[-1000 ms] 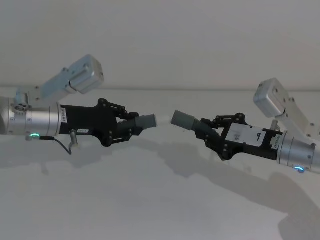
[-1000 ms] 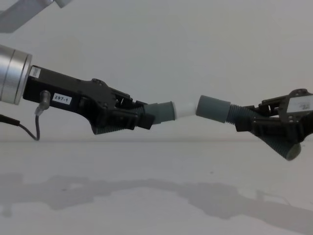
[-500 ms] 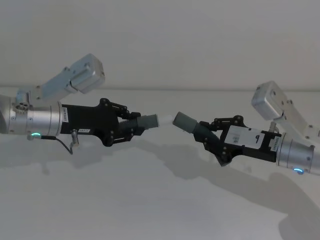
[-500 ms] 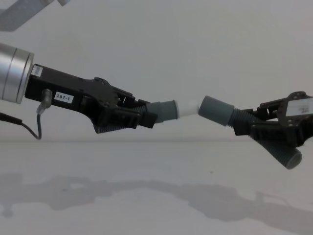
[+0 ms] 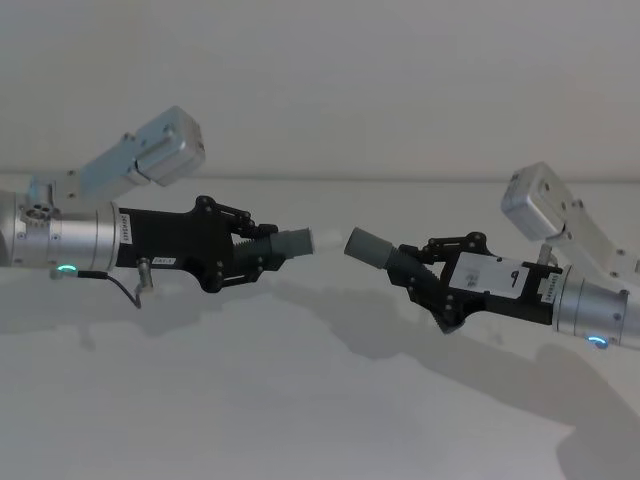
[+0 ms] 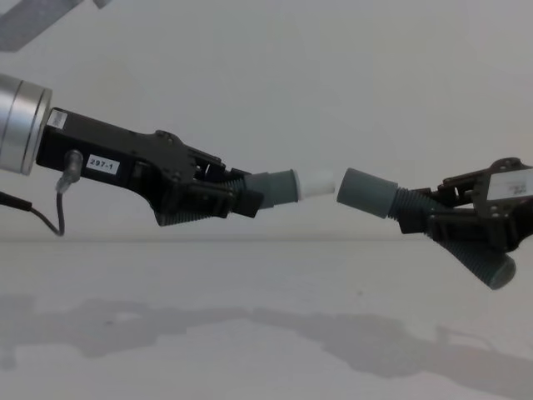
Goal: Use both hands to pick up one end of the pipe from the table, align the ends, and insert them.
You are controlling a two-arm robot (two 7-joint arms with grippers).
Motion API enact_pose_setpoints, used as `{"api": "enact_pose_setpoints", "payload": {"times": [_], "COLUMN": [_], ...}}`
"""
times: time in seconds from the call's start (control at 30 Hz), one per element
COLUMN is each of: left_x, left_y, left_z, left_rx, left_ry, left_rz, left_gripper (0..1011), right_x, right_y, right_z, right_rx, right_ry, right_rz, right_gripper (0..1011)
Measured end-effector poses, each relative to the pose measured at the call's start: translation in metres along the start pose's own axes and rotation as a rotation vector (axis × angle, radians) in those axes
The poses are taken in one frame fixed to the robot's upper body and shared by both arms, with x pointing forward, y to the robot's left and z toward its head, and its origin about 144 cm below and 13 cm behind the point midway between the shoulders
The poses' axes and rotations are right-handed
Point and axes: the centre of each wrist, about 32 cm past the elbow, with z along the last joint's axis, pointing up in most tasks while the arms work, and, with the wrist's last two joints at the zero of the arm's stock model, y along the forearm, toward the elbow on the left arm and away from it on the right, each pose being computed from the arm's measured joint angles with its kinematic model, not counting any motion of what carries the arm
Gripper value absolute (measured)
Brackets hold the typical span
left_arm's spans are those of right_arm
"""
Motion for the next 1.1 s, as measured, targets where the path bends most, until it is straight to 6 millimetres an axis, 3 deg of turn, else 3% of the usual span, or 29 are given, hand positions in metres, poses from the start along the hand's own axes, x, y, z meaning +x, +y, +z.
{"api": "enact_pose_setpoints", "payload": {"times": [1.1], "left_x": [0.0022], "left_y": [-0.0037], "left_z": [-0.0005], "left_rx": [-0.002], "left_ry": [0.000], "left_rz": [-0.002], "left_gripper": [352], "right_x": [0.0001], "right_y": [-0.0018], "right_z": [0.0012], "right_rx": [0.001], "right_ry": [0.004], "right_rz": [0.012], "right_gripper": [286]}}
